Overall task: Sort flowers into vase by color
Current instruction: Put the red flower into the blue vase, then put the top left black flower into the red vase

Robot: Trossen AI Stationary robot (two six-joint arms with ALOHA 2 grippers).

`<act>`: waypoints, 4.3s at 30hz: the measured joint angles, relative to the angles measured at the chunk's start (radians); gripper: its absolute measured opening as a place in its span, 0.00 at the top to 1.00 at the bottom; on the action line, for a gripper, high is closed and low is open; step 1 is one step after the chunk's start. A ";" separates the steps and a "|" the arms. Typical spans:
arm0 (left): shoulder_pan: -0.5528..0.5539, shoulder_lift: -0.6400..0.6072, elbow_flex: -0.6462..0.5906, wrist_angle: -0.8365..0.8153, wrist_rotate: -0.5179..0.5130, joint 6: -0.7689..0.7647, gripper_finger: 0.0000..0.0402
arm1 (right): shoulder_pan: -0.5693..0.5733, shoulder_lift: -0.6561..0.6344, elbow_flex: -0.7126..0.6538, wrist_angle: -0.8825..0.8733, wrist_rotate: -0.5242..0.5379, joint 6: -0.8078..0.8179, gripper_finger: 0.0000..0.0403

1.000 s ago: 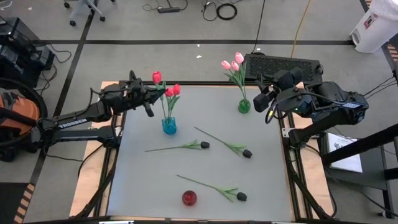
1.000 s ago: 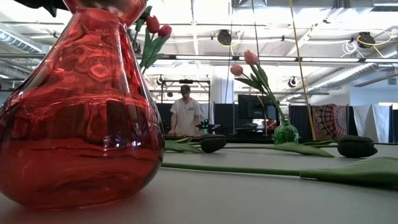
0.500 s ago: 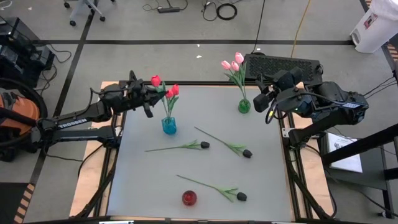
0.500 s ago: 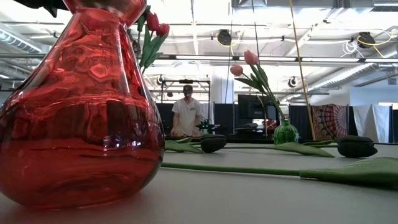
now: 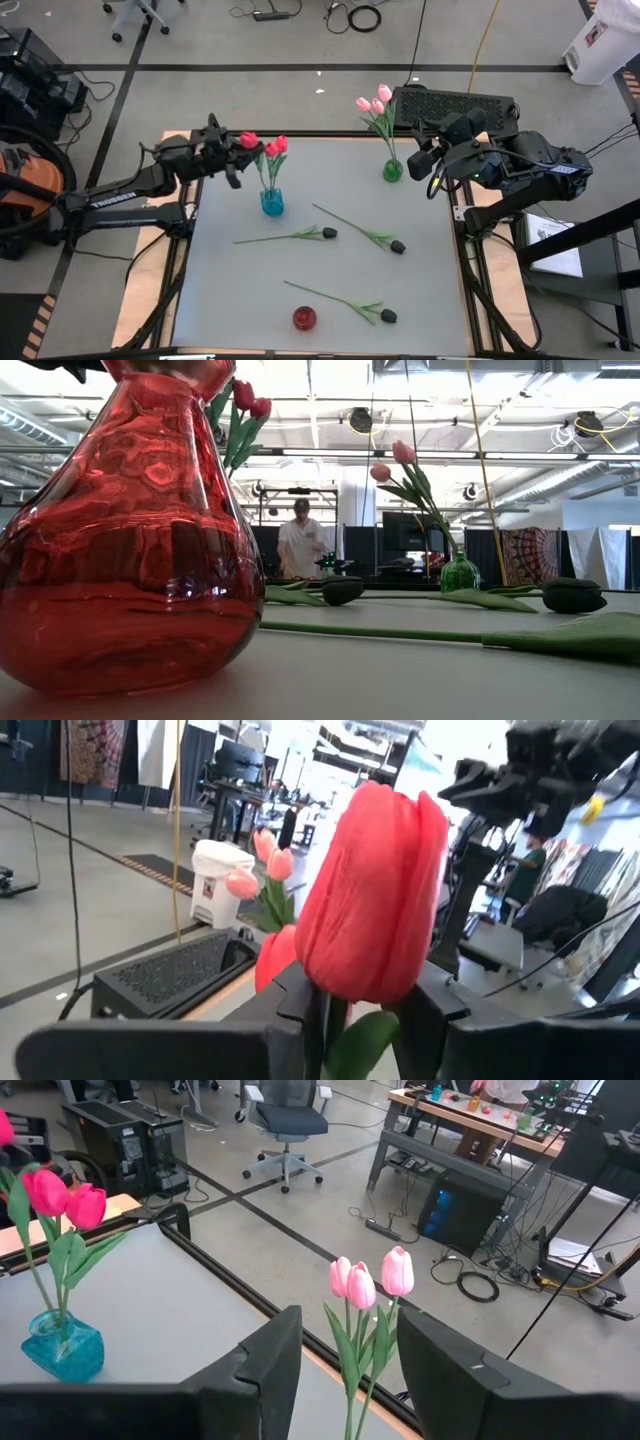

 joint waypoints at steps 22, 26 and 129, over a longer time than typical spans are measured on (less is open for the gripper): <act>0.000 -0.033 0.000 -0.227 0.096 -0.125 0.55 | 0.000 0.000 0.000 0.001 -0.001 -0.015 0.61; 0.000 -0.040 0.000 -0.227 0.101 -0.154 0.45 | 0.000 0.000 0.000 0.001 -0.001 -0.015 0.61; -0.779 0.721 0.575 -1.162 -0.348 -0.280 0.42 | 0.000 0.000 0.000 -0.072 -0.059 0.004 0.61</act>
